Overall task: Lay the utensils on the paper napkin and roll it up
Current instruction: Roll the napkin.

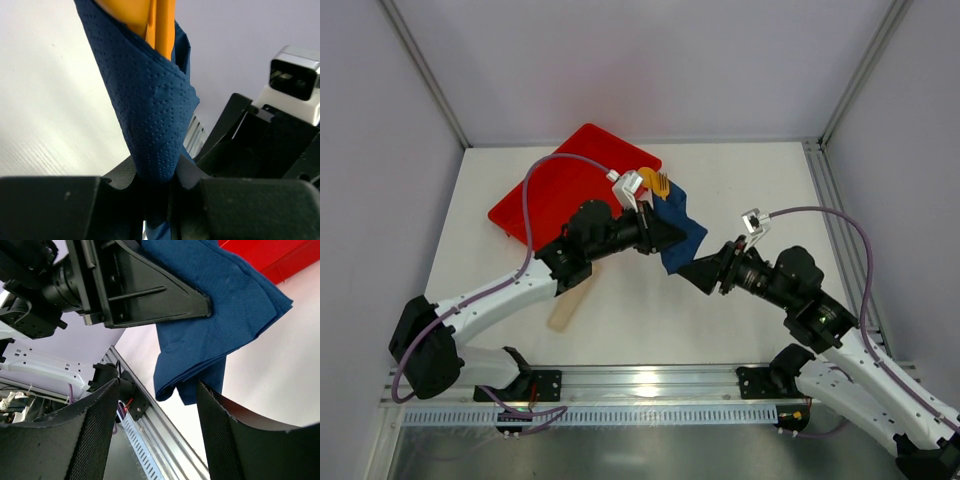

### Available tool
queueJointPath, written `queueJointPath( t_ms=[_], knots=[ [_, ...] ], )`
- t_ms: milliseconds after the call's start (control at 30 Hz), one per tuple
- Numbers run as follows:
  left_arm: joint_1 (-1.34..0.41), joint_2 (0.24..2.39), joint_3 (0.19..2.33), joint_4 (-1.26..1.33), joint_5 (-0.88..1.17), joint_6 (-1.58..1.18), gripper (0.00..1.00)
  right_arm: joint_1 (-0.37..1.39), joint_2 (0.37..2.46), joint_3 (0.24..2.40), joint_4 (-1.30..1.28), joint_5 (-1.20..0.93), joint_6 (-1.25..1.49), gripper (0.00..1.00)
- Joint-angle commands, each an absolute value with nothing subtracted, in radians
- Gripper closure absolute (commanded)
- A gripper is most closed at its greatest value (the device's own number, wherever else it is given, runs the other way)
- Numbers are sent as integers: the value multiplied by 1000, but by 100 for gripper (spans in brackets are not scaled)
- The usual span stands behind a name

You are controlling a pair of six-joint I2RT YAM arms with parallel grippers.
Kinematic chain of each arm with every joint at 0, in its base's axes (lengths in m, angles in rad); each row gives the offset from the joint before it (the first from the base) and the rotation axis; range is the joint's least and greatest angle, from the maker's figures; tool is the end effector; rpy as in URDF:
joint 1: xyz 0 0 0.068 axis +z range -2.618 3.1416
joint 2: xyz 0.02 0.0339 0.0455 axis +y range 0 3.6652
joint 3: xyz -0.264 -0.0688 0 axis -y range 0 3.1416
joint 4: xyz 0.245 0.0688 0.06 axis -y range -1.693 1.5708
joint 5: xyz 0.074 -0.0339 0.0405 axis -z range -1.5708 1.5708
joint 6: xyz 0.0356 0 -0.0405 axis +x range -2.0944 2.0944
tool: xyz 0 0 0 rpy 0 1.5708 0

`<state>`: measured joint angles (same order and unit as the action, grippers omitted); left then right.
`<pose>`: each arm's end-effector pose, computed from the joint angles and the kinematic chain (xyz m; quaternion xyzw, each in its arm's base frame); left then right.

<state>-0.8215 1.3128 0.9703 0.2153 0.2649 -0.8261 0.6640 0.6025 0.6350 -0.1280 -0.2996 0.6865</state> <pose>0.2050 -0.2341 0.3292 0.0855 0.7442 -0.5479 0.3723 0.1140 0.1025 0.3207 -0.0921 0.7328 0.5019 0.4500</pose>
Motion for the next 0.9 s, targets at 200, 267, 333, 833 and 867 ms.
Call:
queueJointPath(
  t_ms=[200,267,333,833,867],
  knots=[
    [-819,1276,971,310,229,-867,100,704,647,607,51,-281,716,41],
    [-819,1276,973,310,232,-868,100,706,643,591,78,-272,719,43],
    [-819,1276,973,311,233,-868,100,707,640,592,84,-264,713,46],
    [-819,1259,966,321,238,-882,100,715,655,584,86,-262,710,61],
    [-819,1259,965,321,239,-882,100,715,661,583,86,-265,712,60]
  ],
)
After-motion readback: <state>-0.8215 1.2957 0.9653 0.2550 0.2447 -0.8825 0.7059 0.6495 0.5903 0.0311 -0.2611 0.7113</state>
